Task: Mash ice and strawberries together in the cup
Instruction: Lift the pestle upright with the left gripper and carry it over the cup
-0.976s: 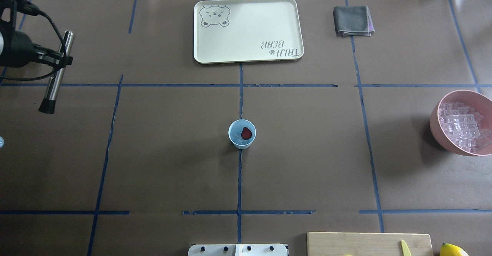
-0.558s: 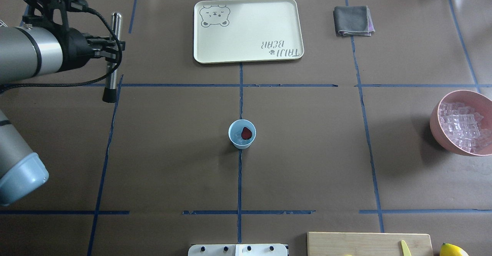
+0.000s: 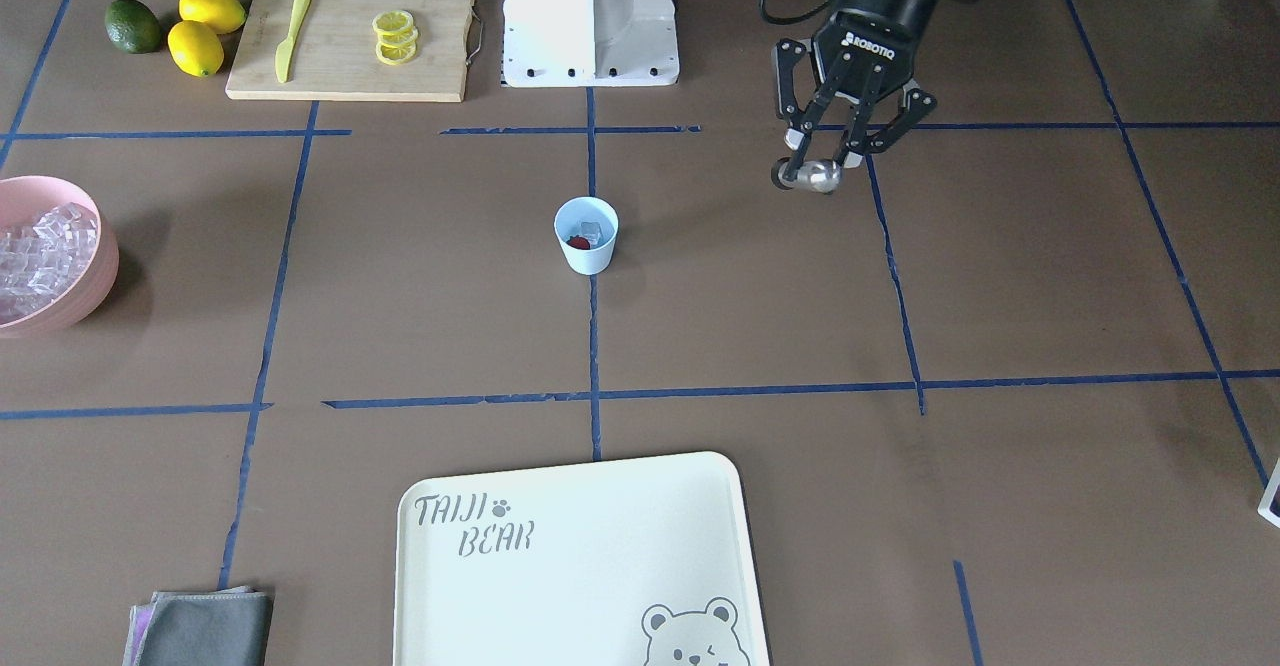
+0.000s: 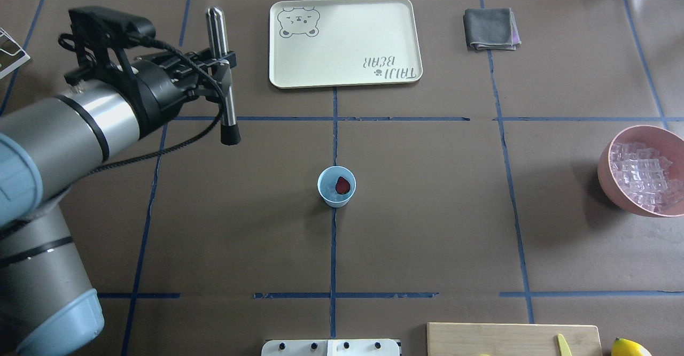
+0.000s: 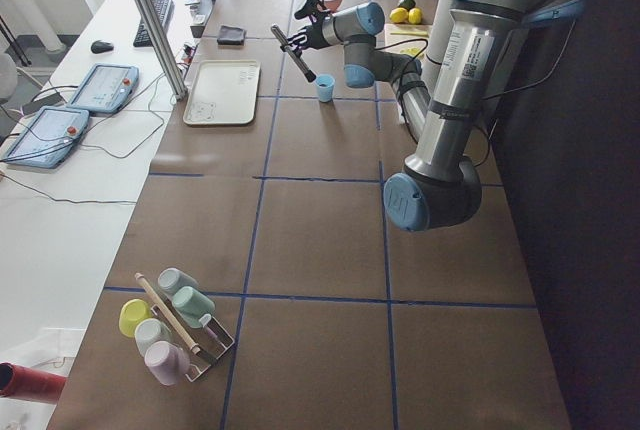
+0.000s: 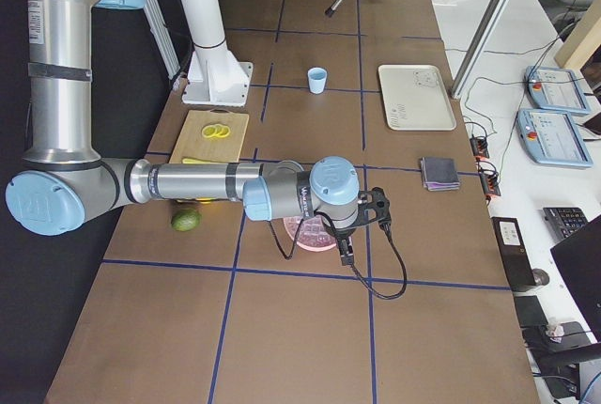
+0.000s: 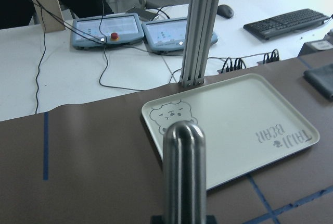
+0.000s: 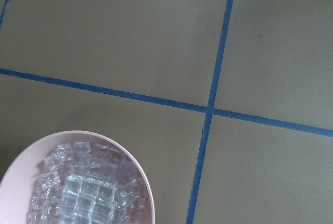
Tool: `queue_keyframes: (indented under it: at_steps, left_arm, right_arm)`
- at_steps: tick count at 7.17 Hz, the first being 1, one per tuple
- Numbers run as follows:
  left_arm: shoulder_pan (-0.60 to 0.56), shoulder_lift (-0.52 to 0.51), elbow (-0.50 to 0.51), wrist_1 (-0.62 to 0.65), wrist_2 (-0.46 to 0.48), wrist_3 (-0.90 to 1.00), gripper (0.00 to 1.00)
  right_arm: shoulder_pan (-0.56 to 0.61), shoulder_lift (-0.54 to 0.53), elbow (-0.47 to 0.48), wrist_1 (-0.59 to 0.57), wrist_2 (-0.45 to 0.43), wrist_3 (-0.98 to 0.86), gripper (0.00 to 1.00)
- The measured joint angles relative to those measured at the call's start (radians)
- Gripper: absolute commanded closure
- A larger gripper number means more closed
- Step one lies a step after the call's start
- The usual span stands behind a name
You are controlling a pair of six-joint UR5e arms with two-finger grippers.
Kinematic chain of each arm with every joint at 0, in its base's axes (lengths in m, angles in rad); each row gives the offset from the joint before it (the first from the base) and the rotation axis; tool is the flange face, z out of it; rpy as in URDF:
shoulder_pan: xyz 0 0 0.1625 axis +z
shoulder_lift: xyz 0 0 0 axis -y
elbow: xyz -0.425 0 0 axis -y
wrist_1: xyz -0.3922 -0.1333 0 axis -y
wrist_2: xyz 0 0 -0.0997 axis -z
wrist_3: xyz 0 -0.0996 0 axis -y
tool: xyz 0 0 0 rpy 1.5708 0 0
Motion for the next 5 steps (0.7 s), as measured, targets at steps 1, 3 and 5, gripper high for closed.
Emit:
queue_keyframes:
  at_steps: [1, 3, 5]
  left_arm:
    - [0.082, -0.003, 0.029, -0.088, 0.094, 0.002, 1.00]
    - [0.178, -0.010, 0.173, -0.326, 0.246, 0.019, 1.00]
    - [0.245, -0.037, 0.281, -0.505, 0.371, 0.083, 1.00]
  right_arm:
    - [0.000, -0.001, -0.001, 0.000, -0.001, 0.000, 0.01]
    - [0.000, -0.001, -0.002, 0.000, -0.001, 0.001, 0.01]
    - [0.000, -0.001, -0.001, 0.002, -0.001, 0.001, 0.01]
